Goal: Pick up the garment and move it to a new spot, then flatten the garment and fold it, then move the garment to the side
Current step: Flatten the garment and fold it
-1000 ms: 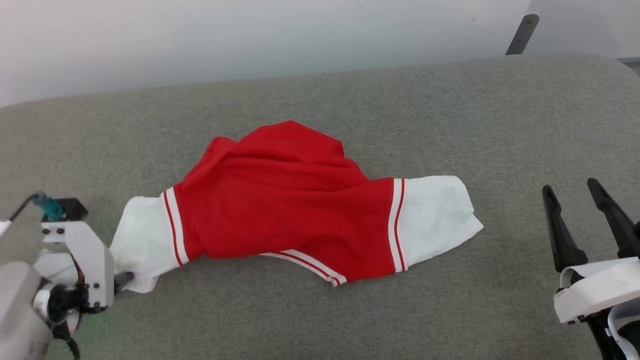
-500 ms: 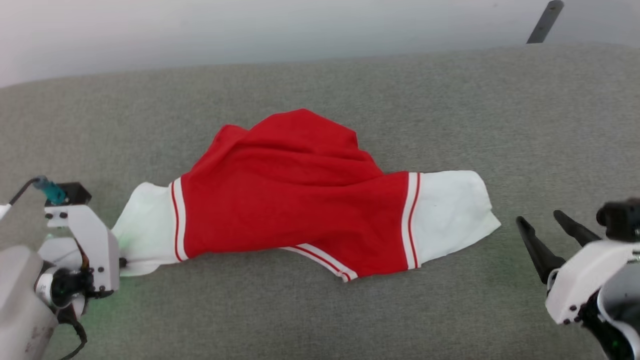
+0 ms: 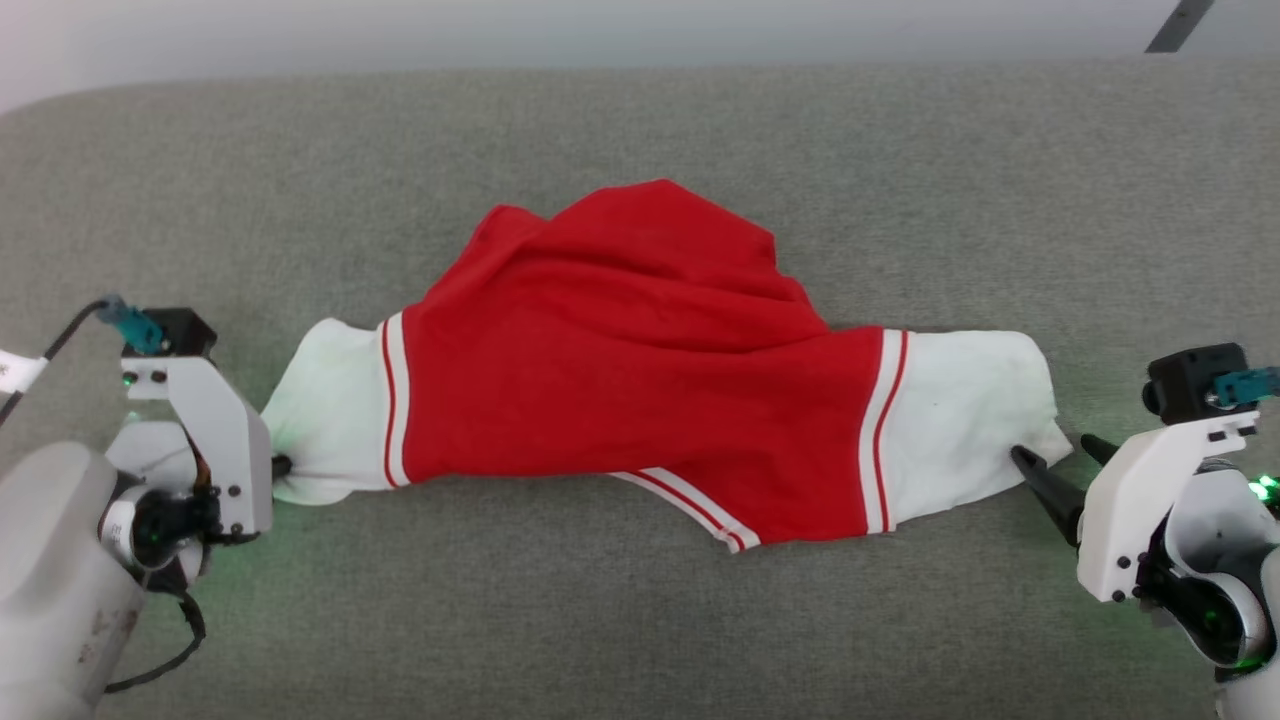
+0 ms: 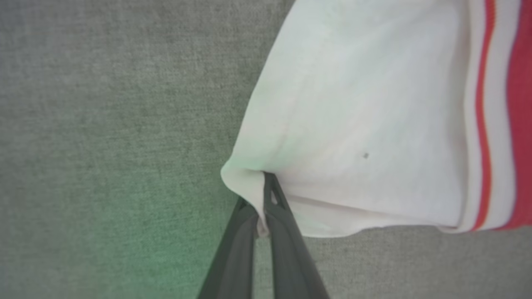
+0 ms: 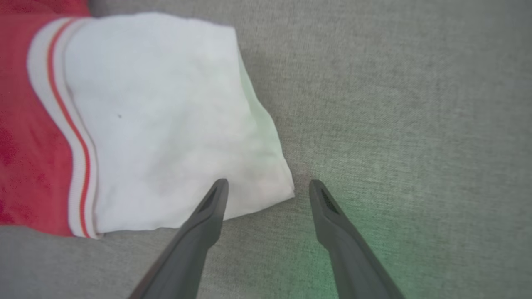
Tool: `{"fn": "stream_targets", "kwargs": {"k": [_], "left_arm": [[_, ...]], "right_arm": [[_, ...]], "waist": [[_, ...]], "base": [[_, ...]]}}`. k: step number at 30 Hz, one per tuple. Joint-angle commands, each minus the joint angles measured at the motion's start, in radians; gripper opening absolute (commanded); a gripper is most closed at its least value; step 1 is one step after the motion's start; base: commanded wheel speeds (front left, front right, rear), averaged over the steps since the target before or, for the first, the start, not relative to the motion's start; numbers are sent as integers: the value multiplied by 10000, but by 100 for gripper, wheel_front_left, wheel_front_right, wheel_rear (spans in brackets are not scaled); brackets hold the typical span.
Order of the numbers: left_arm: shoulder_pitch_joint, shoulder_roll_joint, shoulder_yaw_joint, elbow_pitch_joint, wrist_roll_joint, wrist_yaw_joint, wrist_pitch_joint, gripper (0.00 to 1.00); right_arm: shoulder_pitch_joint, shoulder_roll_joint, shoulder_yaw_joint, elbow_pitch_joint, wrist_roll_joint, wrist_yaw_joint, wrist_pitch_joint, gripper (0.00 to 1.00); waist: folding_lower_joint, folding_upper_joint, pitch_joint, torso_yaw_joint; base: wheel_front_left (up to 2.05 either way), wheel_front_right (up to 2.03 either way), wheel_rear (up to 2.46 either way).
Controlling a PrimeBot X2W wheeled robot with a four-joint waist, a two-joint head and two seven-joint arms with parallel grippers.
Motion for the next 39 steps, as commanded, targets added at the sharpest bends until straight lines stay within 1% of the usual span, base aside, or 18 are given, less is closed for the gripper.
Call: {"fn": "stream_targets", "kwargs": {"k": [1, 5, 8, 9, 10, 14, 18, 26, 31, 34, 36, 39], "left_arm": [[173, -328, -194, 145, 68, 34, -53, 0], [100, -373, -209, 156, 81, 22, -75, 0], [48, -411, -234, 217, 77, 7, -82, 0], [21, -415, -233, 232, 71, -6, -75, 0], [2, -421, -225, 250, 61, -17, -79, 0], [-55, -440, -249, 382, 47, 17, -15, 0], [-193, -367, -243, 391, -18, 76, 203, 0], [-987, 103, -281, -439, 105, 238, 1117, 0], [-1575, 289, -306, -1211, 232, 242, 1513, 0], [-1965, 349, -316, -1525, 332, 223, 1664, 0], [-2262, 373, -304, -1658, 429, 185, 1657, 0], [-2766, 265, -193, -1794, 499, 214, 1563, 0]], "right_arm": [[-158, -95, 136, 179, -35, -7, 65, 100], [-450, -54, 418, 1034, 58, -7, 308, 100], [-613, -18, 861, 1633, 247, -4, 625, 100], [-688, -35, 960, 1789, 254, -1, 702, 36], [-776, -46, 1109, 1935, 331, -1, 843, 0], [-1105, -186, 1398, 2231, 632, -1, 1242, 0], [-1551, -114, 1275, 2120, 1329, 2, 1433, 0], [-2641, -107, 459, 1764, 2343, -1, 1741, 0], [-3547, -13, 104, 1726, 2508, -1, 1955, 0], [-4139, 27, 121, 1772, 2409, -1, 2020, 0], [-4589, 96, 12, 1867, 2359, -1, 1862, 0], [-5297, 168, -18, 2098, 2243, -1, 1409, 0]], "waist": [[0, 0, 170, 158], [0, 0, 318, 257], [0, 0, 375, 309], [0, 0, 397, 325], [0, 0, 408, 328], [0, 0, 386, 326], [0, 0, 194, 272], [0, 0, -607, 242], [0, 0, -1121, 318], [0, 0, -1425, 356], [0, 0, -1631, 388], [0, 0, -1924, 438]], "base": [[0, 0, 0], [0, 0, 0], [0, 0, 0], [0, 0, 0], [0, 0, 0], [0, 0, 0], [0, 0, 0], [0, 0, 0], [0, 0, 0], [0, 0, 0], [0, 0, 0], [0, 0, 0]]}}
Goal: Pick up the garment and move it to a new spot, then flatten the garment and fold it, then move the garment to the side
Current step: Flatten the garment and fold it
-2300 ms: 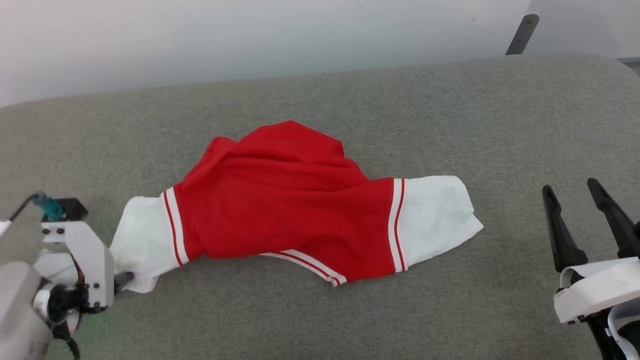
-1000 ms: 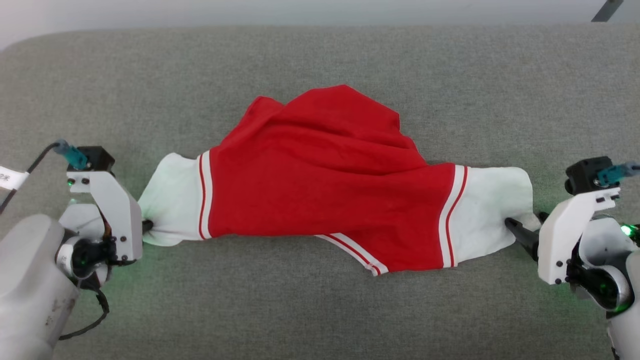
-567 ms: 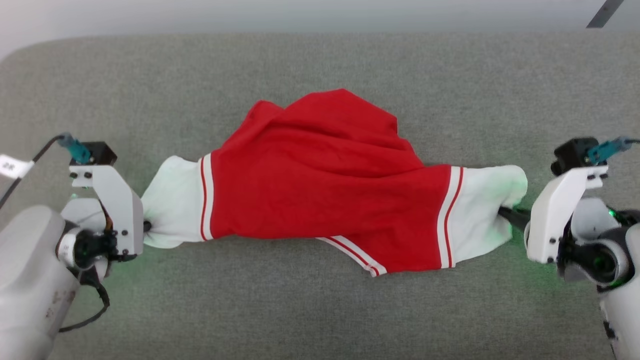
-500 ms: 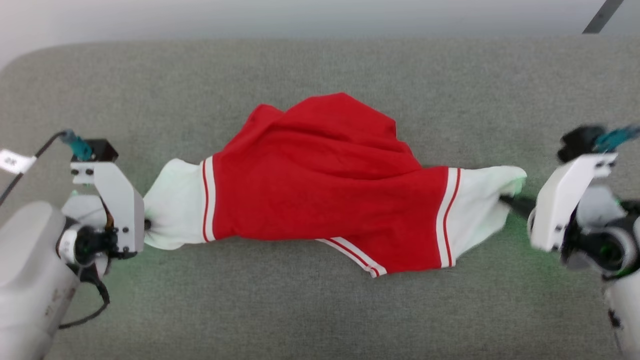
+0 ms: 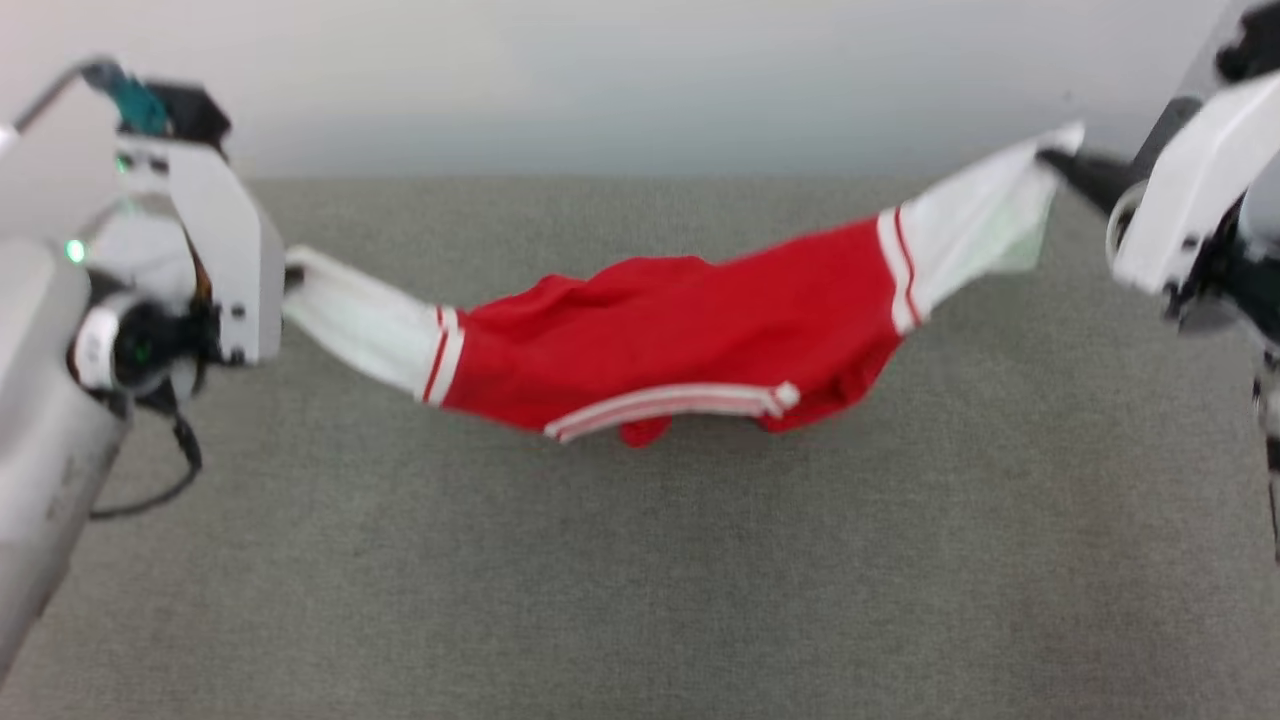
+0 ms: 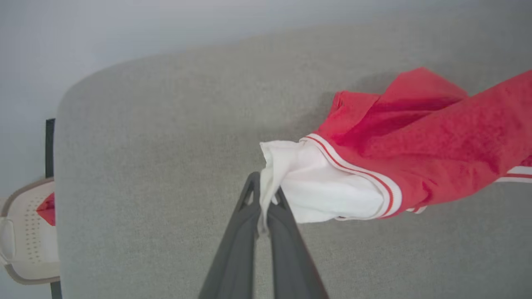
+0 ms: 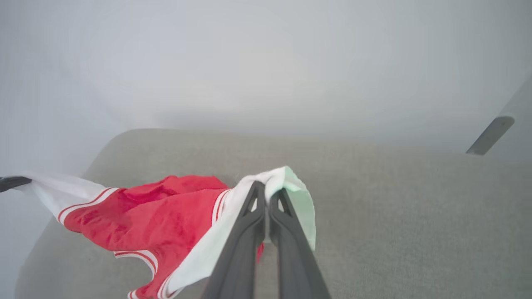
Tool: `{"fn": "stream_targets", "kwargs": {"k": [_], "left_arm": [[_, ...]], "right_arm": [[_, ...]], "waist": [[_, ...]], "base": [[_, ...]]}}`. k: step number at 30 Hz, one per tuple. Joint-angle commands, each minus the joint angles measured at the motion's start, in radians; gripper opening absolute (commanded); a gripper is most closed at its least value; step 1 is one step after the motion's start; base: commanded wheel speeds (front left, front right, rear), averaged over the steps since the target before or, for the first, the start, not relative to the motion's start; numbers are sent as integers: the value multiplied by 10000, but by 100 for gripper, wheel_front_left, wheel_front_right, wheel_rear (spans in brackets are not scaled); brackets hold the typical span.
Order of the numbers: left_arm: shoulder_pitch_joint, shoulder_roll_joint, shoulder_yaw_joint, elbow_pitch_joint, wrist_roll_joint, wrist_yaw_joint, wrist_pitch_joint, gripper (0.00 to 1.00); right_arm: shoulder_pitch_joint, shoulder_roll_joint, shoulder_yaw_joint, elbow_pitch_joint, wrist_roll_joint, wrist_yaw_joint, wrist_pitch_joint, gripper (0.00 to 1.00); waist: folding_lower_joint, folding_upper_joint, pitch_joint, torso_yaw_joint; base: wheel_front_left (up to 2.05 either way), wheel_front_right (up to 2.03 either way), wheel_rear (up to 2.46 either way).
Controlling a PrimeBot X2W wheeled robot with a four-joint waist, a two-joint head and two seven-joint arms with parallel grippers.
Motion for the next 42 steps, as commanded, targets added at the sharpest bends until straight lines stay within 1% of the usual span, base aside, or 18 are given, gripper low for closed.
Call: {"fn": "stream_targets", "kwargs": {"k": [1, 5, 6, 7, 11, 14, 17, 21, 28, 32, 36, 40, 42], "left_arm": [[-581, -34, 59, -42, 280, -4, -228, 0], [-1418, -255, 162, 188, 547, 31, -552, 0], [-1418, -255, 162, 188, 547, 31, -552, 0], [-1874, -336, 179, 380, 723, 14, -742, 0], [-2692, -640, 358, 860, 926, 67, -1335, 0], [-3298, -785, 416, 1209, 1157, 19, -1808, 0], [-3830, -978, 461, 1579, 1349, 29, -2255, 0], [-4390, -1204, 417, 2010, 1578, -53, -2735, 0], [-4939, -1488, 455, 2576, 1666, -94, -3243, 0], [-5380, -1588, 523, 2799, 1741, -124, -3598, 0], [-5948, -1661, 659, 2946, 1848, -40, -4088, 0], [-6807, -1752, 769, 3115, 2066, 44, -4798, 0], [-7270, -1922, 1002, 3247, 2028, 176, -5387, 0]], "right_arm": [[-663, 87, -57, 290, -137, 7, -539, 0], [-1627, 145, 136, 825, -400, 7, -1497, 0], [-1627, 145, 136, 825, -400, 7, -1497, 0], [-2043, 118, 244, 1143, -496, 7, -2077, 0], [-2942, 96, 513, 1873, -718, 7, -3270, 0], [-3576, 49, 771, 2440, -893, 7, -4213, 0], [-4072, 47, 1006, 3076, -935, 7, -4961, 0], [-4627, 27, 1326, 3747, -838, 7, -5573, 0], [-5090, -43, 1580, 4418, -466, 7, -6096, 0], [-5518, -197, 1776, 4541, -425, 7, -6455, 0], [-6073, -307, 2049, 4617, -695, 7, -6996, 0], [-6957, -408, 2142, 4902, -1354, 5, -8164, 0], [-7383, -358, 2247, 5138, -1809, 5, -8920, 0]], "waist": [[0, 0, -523, 128], [0, 0, -860, 198], [0, 0, -860, 198], [0, 0, -1022, 235], [0, 0, -1277, 265], [0, 0, -1382, 268], [0, 0, -1489, 280], [0, 0, -1547, 286], [0, 0, -1310, 297], [0, 0, -622, 287], [0, 0, 596, 236], [0, 0, 2022, 122], [0, 0, 2697, 89]], "base": [[0, 0, 0], [0, 0, 0], [0, 0, 0], [0, 0, 0], [0, 0, 0], [0, 0, 0], [0, 0, 0], [0, 0, 0], [0, 0, 0], [0, 0, 0], [0, 0, 0], [0, 0, 0], [0, 0, 0]]}}
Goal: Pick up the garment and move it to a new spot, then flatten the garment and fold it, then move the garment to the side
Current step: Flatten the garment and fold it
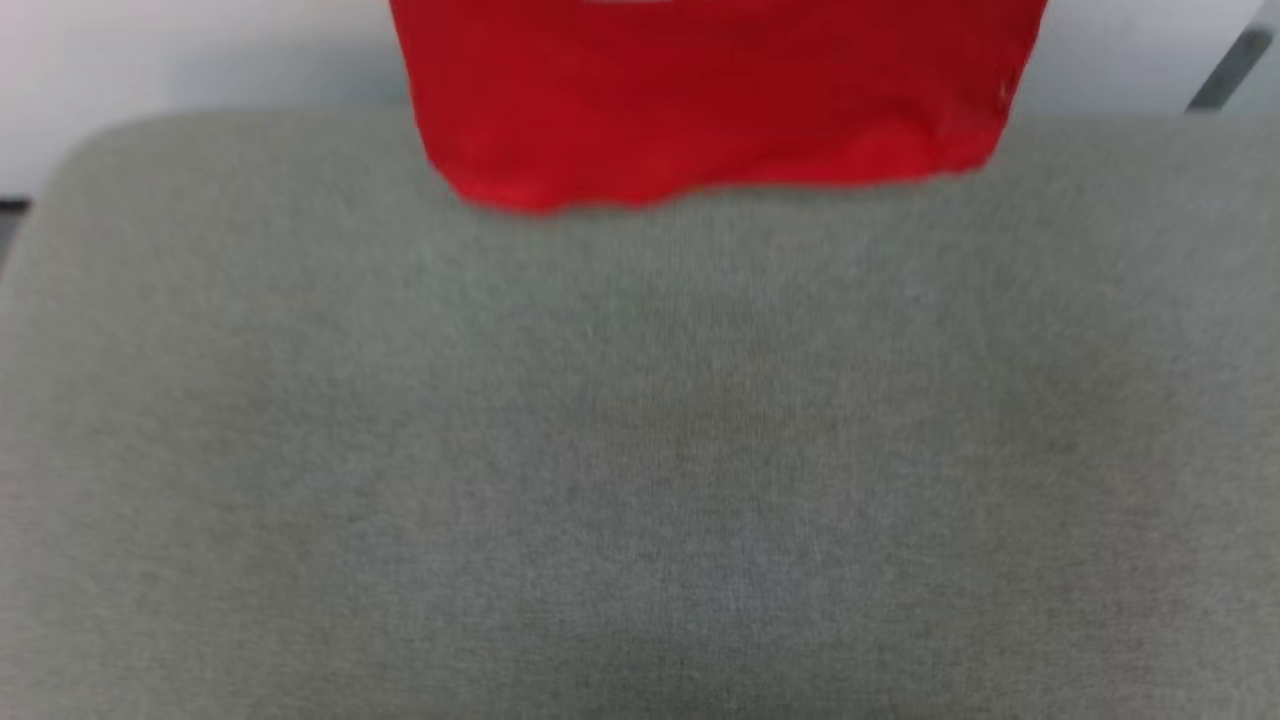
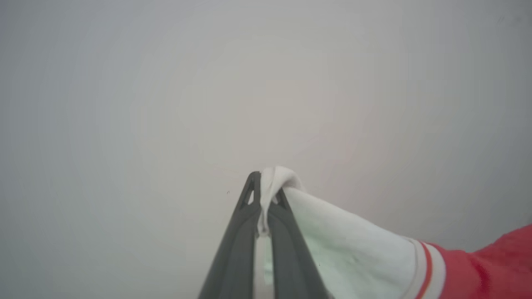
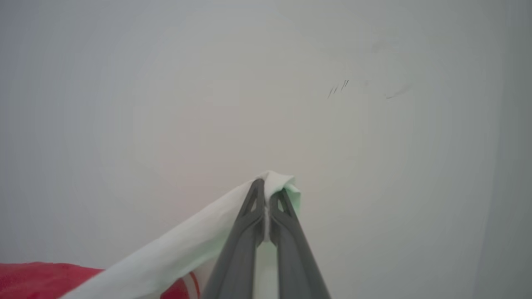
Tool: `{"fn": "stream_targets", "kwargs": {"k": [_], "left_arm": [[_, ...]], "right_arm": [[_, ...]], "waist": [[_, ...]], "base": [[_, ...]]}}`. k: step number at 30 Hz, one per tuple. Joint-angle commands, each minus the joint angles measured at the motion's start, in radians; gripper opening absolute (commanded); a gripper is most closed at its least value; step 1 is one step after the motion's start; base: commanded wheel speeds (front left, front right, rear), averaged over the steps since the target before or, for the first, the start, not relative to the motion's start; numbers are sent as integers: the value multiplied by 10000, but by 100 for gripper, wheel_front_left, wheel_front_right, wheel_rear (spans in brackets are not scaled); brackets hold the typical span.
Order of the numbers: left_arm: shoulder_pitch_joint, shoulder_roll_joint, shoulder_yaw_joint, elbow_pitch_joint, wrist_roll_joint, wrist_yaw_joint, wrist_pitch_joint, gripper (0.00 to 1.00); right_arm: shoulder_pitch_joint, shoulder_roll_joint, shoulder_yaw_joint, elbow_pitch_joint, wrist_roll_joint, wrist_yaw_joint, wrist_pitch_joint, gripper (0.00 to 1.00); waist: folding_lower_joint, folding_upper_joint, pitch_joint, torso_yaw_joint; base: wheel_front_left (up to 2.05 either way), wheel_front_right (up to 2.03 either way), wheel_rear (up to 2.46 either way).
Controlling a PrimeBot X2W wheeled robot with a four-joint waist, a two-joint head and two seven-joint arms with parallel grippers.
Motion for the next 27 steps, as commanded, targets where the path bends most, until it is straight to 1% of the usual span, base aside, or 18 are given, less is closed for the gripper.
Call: {"fn": "stream_targets", "kwargs": {"k": [1, 3, 4, 7, 9, 11, 13, 15, 16, 18, 20, 25, 27], "left_arm": [[-260, -124, 56, 75, 56, 68, -260, 0], [-745, -332, 230, 240, 80, 121, -902, 0], [-990, -451, 331, 303, 41, 119, -1229, 0], [-1650, -808, 665, 524, -155, -2, -2151, 0], [-2052, -993, 782, 600, -172, -162, -2719, 0], [-2255, -1142, 877, 722, -218, -346, -3248, 0], [-2258, -1356, 1043, 940, -467, -566, -3606, 0], [-2187, -1418, 1027, 1151, -459, -785, -3893, 0], [-2074, -1523, 1073, 1327, -604, -865, -3943, 0], [-1856, -1617, 913, 1597, -519, -1042, -4119, 0], [-1611, -1747, 919, 1913, -674, -1161, -4207, 0], [-1018, -1966, 812, 2579, -876, -1347, -4327, 0], [-738, -2025, 665, 2780, -836, -1398, -4332, 0]], "right_arm": [[-251, 24, 48, 189, -252, 3, -339, 0], [-787, 27, 20, 453, -790, 3, -1236, 0], [-1025, -12, -6, 588, -1112, 3, -1500, 0], [-1693, -261, -558, 568, -2130, 3, -1856, 0], [-1953, -359, -1271, -284, -2896, 3, -1870, 0], [-1685, -258, -1800, -1008, -3713, 3, -1852, 0], [-1338, -169, -2131, -1464, -4382, 3, -1858, 0], [-1068, -164, -2350, -1639, -4888, 3, -1858, 0], [-926, -126, -2405, -1676, -5036, 3, -1860, 0], [-627, -50, -2488, -1596, -5195, 3, -1861, 0], [-311, -93, -2373, -1524, -5359, 3, -1862, 0], [262, -144, -2475, -1029, -4861, 2, -1869, 0], [535, -137, -2317, -683, -4505, 2, -1868, 0]], "waist": [[0, 0, 2112, -172], [0, 0, 2692, -144], [0, 0, 2966, -112], [0, 0, 3688, 57], [0, 0, 4176, 216], [0, 0, 4573, 376], [0, 0, 4878, 500], [0, 0, 5132, 597], [0, 0, 5217, 630], [0, 0, 5361, 708], [0, 0, 5440, 772], [0, 0, 5373, 900], [0, 0, 5226, 963]], "base": [[0, 0, 0], [0, 0, 0], [0, 0, 0], [0, 0, 0], [0, 0, 0], [0, 0, 0], [0, 0, 0], [0, 0, 0], [0, 0, 0], [0, 0, 0], [0, 0, 0], [0, 0, 0], [0, 0, 0]]}}
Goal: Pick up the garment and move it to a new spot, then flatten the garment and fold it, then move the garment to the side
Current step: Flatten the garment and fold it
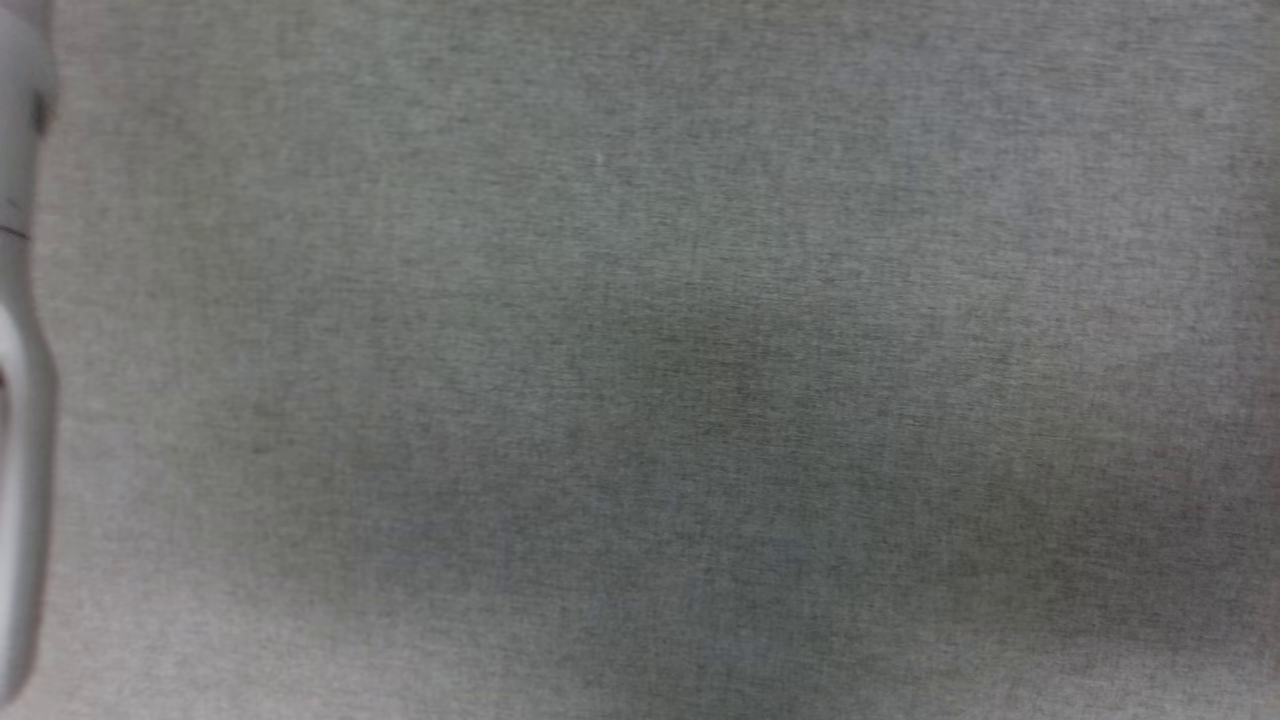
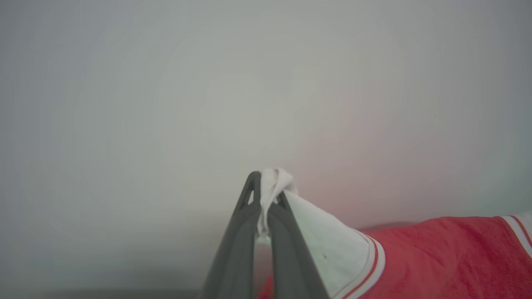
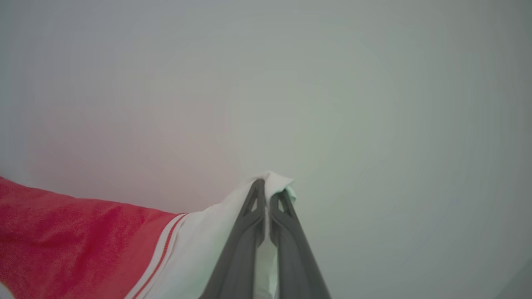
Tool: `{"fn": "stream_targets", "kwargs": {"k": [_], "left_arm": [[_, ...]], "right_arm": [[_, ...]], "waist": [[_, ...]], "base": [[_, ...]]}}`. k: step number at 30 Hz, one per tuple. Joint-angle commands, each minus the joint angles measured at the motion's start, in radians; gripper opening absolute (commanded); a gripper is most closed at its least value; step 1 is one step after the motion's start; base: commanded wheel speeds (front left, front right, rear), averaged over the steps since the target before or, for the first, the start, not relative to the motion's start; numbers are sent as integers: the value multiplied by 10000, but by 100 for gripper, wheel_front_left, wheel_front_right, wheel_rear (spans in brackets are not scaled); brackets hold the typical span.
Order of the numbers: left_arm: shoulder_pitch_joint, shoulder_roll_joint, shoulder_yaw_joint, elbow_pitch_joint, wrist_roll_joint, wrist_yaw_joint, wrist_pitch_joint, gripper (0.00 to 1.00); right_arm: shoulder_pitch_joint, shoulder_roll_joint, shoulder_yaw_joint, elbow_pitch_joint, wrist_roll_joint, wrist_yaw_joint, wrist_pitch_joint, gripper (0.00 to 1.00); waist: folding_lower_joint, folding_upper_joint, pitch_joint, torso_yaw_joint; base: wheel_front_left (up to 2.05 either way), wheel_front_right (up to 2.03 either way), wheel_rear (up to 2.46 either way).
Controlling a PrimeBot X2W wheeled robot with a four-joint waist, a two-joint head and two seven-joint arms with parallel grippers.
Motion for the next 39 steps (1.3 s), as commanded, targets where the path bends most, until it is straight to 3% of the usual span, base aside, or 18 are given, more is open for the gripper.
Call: {"fn": "stream_targets", "kwargs": {"k": [1, 6, 11, 21, 26, 29, 34, 39], "left_arm": [[252, -50, -50, 132, -74, -70, 55, 0], [910, -132, -215, 423, -368, -150, 639, 0], [1681, 26, -702, 101, -536, -155, 1368, 0], [4581, 970, -2377, -1411, -511, -151, 2624, 0], [6187, 1660, -2652, -2407, -743, -126, 2860, 0], [6887, 2011, -2750, -2896, -763, -22, 3008, 0], [8808, 3005, -2867, -4873, -1034, 577, 3473, 0], [11154, 4257, -2738, -7755, -1554, 1883, 3883, 0]], "right_arm": [[206, -34, 32, 134, 338, 0, -10, 0], [710, -131, 447, 962, 1935, 0, 17, 0], [1295, -555, 1621, 992, 3693, 0, 765, 0], [4751, -2169, 3639, -1618, 7513, 0, 3471, 0], [6736, -3199, 3769, -3026, 8564, -2, 4186, 0], [7511, -3500, 3905, -3622, 8833, 0, 4474, 0], [9460, -4323, 3973, -4937, 9339, -2, 5165, 0], [11308, -4822, 3849, -6174, 9779, -2, 5832, 0]], "waist": [[0, -1, -139, 211], [0, -1, -834, 321], [0, -1, -1805, 424], [0, -1, -4434, 451], [0, -1, -5618, 476], [0, -1, -6002, 448], [0, -1, -6799, 367], [0, -1, -7328, 246]], "base": [[0, 0, 0], [0, 0, 0], [0, 0, 0], [0, 0, 0], [0, 0, 0], [0, 0, 0], [0, 0, 0], [0, 0, 0]]}}
